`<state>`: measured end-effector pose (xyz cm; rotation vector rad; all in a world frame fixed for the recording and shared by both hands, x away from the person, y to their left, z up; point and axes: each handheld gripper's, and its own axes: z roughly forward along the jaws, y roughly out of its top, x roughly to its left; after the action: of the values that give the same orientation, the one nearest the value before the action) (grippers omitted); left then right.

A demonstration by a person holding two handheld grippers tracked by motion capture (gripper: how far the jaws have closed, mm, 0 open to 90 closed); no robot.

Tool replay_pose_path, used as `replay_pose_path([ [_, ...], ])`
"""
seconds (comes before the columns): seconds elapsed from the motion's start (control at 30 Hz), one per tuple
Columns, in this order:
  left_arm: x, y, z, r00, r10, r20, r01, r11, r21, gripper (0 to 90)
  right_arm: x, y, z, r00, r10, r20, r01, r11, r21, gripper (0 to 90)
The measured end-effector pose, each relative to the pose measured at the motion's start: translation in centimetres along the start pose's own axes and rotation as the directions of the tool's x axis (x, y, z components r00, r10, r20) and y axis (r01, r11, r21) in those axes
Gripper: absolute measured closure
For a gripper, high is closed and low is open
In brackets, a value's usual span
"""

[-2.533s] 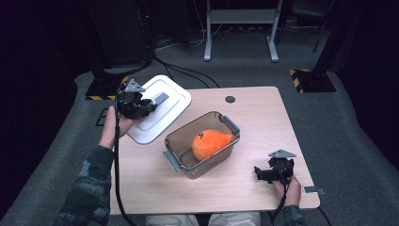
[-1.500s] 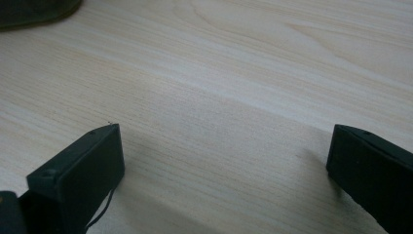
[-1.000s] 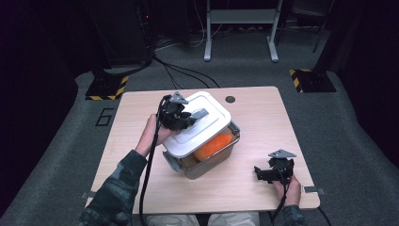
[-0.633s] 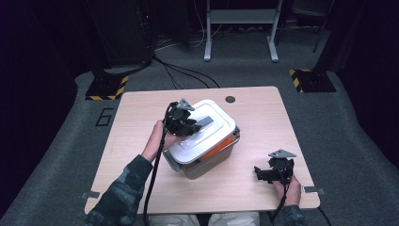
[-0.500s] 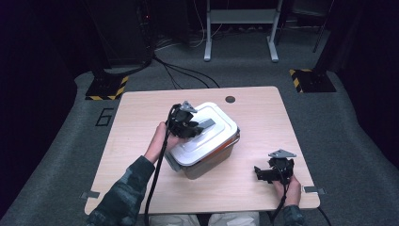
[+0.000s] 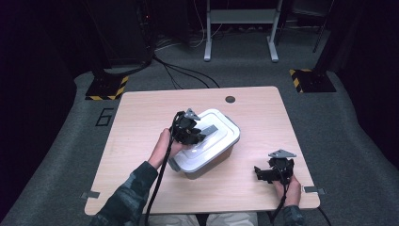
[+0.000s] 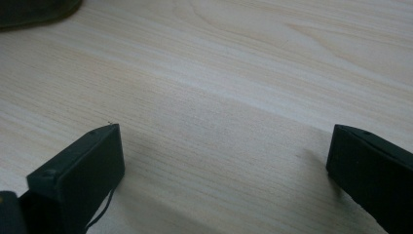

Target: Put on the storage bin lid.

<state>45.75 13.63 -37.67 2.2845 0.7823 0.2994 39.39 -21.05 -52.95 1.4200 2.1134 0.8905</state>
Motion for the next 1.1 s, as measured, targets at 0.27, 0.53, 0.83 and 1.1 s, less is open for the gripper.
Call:
replay_pose_path([
  [0.27, -0.3, 0.1, 0.5, 0.9993, 0.037, -0.006, -0.037, 0.9991, 0.022, 66.3, 0.0, 0.0, 0.0, 1.0, 0.0, 0.001, 0.0, 1.0, 0.0, 0.0],
  [0.53, -0.1, -0.1, 0.5, 0.9995, 0.03, 0.001, -0.03, 0.9994, 0.016, 66.1, 0.0, 0.0, 0.0, 1.0, 0.0, 0.001, 0.0, 1.0, -0.001, 0.0],
  [0.83, -0.4, 0.0, -0.1, 0.9988, 0.044, -0.019, -0.044, 0.999, -0.008, 41.5, 0.0, 0.0, 0.0, 1.0, -0.001, 0.0, 0.001, 1.0, 0.001, 0.0],
  [1.1, 0.5, 0.3, -2.6, 0.9985, 0.031, -0.045, -0.034, 0.9983, -0.048, 22.8, 0.0, 0.0, 0.0, 1.0, 0.0, 0.0, 0.0, 1.0, 0.0, 0.0],
])
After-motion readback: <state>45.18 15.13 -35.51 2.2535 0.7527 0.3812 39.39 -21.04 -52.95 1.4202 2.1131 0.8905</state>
